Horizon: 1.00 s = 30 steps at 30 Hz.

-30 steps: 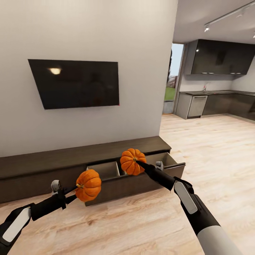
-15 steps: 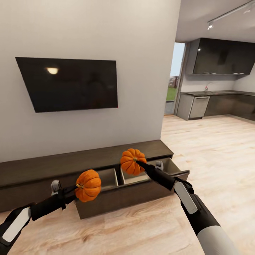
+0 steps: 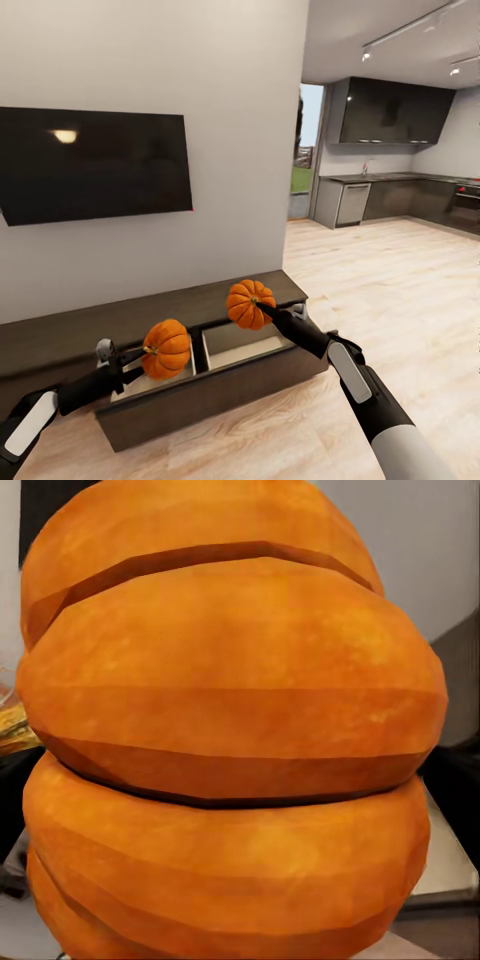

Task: Place each of the two pumpkins and all three candles from the living room inside a cabinet in the living room (use any cabinet), then make sure every cabinet is closed, and position the cauldron so it is next to a table in the living room.

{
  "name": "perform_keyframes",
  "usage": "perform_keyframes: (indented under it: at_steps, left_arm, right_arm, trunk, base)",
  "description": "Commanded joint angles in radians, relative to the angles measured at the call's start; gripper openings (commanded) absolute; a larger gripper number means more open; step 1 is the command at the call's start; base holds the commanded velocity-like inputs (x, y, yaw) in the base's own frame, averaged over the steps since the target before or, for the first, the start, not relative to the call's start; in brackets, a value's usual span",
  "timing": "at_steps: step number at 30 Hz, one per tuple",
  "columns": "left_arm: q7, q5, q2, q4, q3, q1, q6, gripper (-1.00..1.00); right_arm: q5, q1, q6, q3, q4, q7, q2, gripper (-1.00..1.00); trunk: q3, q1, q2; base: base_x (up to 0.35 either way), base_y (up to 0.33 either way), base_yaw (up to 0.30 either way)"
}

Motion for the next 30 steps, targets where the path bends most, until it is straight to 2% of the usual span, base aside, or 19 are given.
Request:
perform_keyframes:
  at_steps: [1,15,30]
  left_arm:
    - [0.001,0.014,0.001,-0.001,-0.002,-0.001,0.009,-1.0]
    - [0.001,0.014,0.0,-0.001,-0.003,-0.001,0.009,-1.0]
    - [0.001,0.014,0.0,-0.001,-0.003,-0.001,0.009,-1.0]
  right_arm:
    - [-0.015,-0.001,0.006,0.001,-0.001,-0.001,-0.001,-1.0]
    - [-0.015,-0.001,0.007,0.0,-0.001,-0.001,-0.001,-1.0]
    - [-0.015,-0.001,0.007,0.002,-0.002,-0.002,-0.001,-1.0]
  trunk:
    - [-0.001,0.0,-0.001]
    - [0.0,0.0,-0.001]
    - [0.0,0.0,-0.001]
  base:
    - [0.278,-0.178,-0.031]
    - [0.228,-0.182,-0.003]
    - [0.132,-0.195,0.0]
